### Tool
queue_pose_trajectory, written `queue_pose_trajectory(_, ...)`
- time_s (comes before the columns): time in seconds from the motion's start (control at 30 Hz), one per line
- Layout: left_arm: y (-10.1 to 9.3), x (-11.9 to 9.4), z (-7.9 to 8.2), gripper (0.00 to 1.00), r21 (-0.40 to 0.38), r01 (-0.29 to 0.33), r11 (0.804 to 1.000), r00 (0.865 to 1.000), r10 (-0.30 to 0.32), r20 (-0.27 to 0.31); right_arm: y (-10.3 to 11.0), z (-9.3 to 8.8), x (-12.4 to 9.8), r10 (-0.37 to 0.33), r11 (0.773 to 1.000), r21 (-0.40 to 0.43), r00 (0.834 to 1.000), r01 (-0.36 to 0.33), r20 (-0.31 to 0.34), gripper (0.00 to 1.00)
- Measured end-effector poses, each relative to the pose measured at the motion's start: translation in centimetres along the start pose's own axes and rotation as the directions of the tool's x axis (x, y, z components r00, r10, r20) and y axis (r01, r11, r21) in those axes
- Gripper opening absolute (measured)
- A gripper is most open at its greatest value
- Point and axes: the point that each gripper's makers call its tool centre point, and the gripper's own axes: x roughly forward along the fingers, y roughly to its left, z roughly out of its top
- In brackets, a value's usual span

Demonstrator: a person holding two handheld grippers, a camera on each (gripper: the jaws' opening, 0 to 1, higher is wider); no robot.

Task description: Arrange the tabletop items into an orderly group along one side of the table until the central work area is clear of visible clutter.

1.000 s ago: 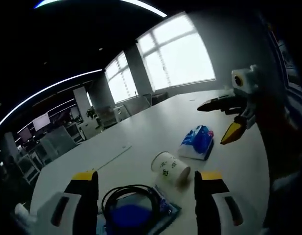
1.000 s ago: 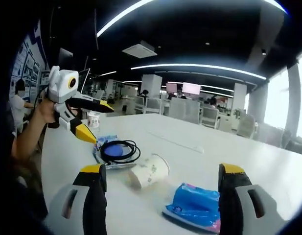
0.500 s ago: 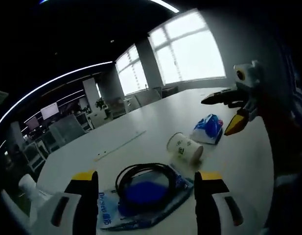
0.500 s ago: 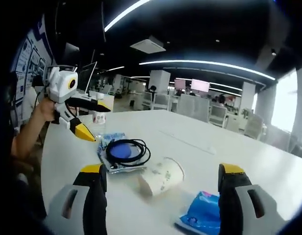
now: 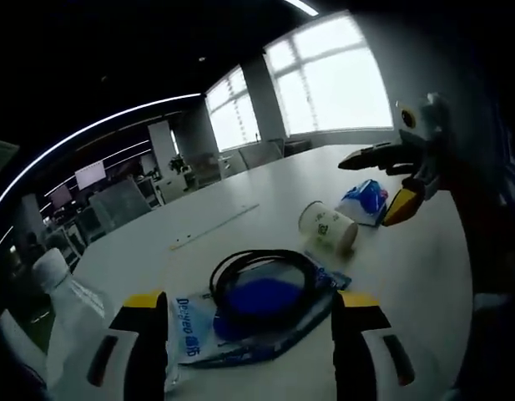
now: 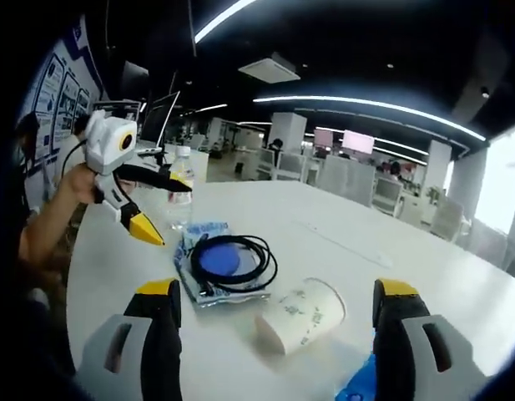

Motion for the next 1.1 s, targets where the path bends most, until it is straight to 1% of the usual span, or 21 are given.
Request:
queue_pose_trajectory(0.33, 0.1, 0.6, -1.6, 0.8, -0.008, 0.009, 1.0, 0.999, -0.009, -0.031, 1.3, -0.1, 1.5, 0.048, 0.998, -0.043, 0.998, -0.049, -0.029, 0.91)
queue_pose_trajectory(0.43, -0.3, 0.8, -2.0, 0.8, -0.001, 0.022, 1.0, 0.999, -0.022, -0.044, 1.5, -0.5, 2.0, 0.073, 0.995, -0.066, 0.996, -0.077, -0.054, 0.89)
queue_pose_trajectory(0.57, -0.4, 1.3, -2.6, 0.78, 0.011, 0.044, 0.999, 0.997, -0.044, -0.065, 2.0, -0.7, 2.4, 0.102, 0.99, -0.086, 0.992, -0.108, -0.071, 0.85)
queue_pose_trajectory(0.83, -0.5, 1.8, -3.3, 0.76, 0.016, 0.065, 0.998, 0.994, -0.063, -0.092, 2.4, -0.9, 3.9, 0.14, 0.984, -0.098, 0.985, -0.15, -0.1, 0.82)
queue_pose_trajectory(0.93, -0.4, 2.2, -3.2, 0.75, 0.016, 0.078, 0.997, 0.993, -0.076, -0.093, 3.4, -1.4, 4.3, 0.171, 0.977, -0.104, 0.978, -0.184, -0.119, 0.76)
queue_pose_trajectory(0.97, -0.4, 2.3, -3.3, 0.74, 0.016, 0.085, 0.996, 0.992, -0.083, -0.094, 3.4, -1.4, 4.5, 0.169, 0.978, -0.102, 0.979, -0.181, -0.117, 0.74)
queue_pose_trajectory(1.03, -0.6, 2.6, -3.3, 0.72, 0.016, 0.105, 0.994, 0.99, -0.103, -0.096, 3.5, -1.4, 5.0, 0.177, 0.977, -0.102, 0.976, -0.19, -0.126, 0.74)
queue_pose_trajectory(1.1, -0.7, 2.8, -3.3, 0.7, 0.01, 0.124, 0.992, 0.988, -0.122, -0.09, 4.0, -1.9, 5.3, 0.193, 0.972, -0.108, 0.97, -0.21, -0.145, 0.72)
